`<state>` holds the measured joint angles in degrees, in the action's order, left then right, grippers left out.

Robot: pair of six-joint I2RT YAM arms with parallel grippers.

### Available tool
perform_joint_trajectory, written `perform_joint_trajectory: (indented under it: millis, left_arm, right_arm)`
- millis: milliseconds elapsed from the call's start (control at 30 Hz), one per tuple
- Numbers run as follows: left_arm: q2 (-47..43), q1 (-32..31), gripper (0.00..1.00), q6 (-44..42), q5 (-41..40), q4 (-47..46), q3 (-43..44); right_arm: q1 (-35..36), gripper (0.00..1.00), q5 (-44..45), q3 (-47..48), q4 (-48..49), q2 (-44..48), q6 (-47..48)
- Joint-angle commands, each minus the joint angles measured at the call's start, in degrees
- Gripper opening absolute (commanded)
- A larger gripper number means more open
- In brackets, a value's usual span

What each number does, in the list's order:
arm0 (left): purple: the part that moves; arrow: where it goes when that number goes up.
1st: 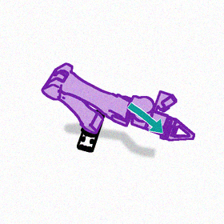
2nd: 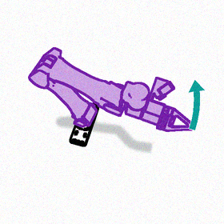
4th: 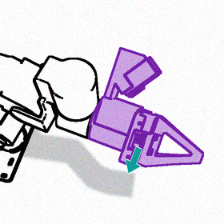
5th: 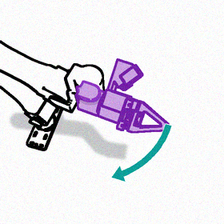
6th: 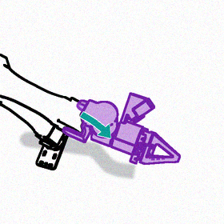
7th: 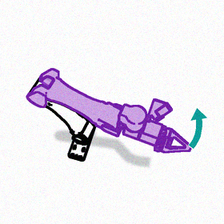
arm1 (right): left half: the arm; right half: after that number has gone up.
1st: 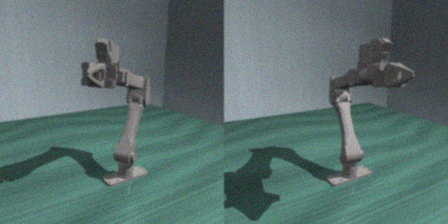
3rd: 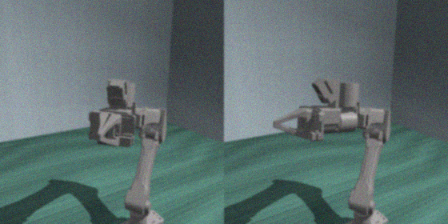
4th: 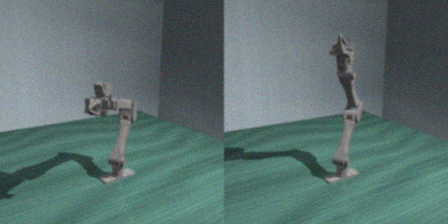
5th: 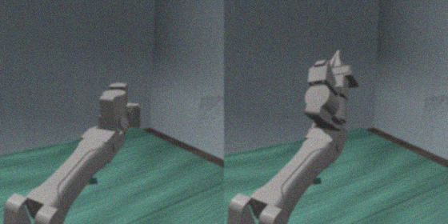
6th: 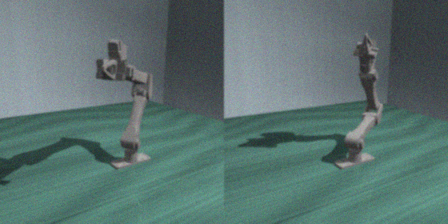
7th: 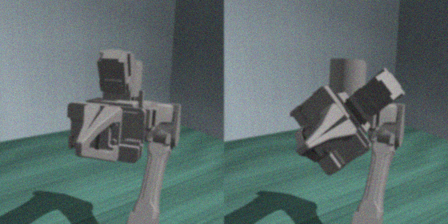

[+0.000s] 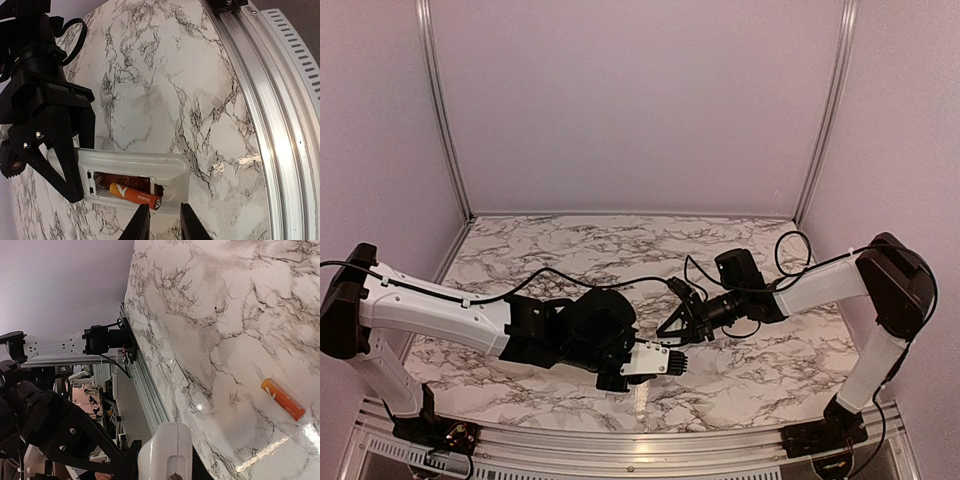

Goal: Load the batteries into the remote control
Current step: Load the battery into the battery compartment.

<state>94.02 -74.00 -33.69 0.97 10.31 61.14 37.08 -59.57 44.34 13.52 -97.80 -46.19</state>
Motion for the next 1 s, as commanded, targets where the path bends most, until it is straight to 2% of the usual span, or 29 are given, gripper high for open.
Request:
perform_joint_trajectory:
  millis: [0,400,967]
  left_arm:
    - [1.2,-0.4,0.23,-1.1,-1.7,1.5,2.2]
    - [3.1,-0.3,0.22,-1.9,-2.9,2.5,3.4]
    - [5.5,-0.1,0.13,-0.8,-5.0,4.9,5.0]
  right_arm:
    - [0.6,0.00,-0.9,2.3,-0.4,0.9,1.0]
    - [0.6,0.00,-1.1,2.3,-0.3,0.8,1.2]
    - [0.6,0.00,-1.2,1.9,-0.4,1.2,1.2]
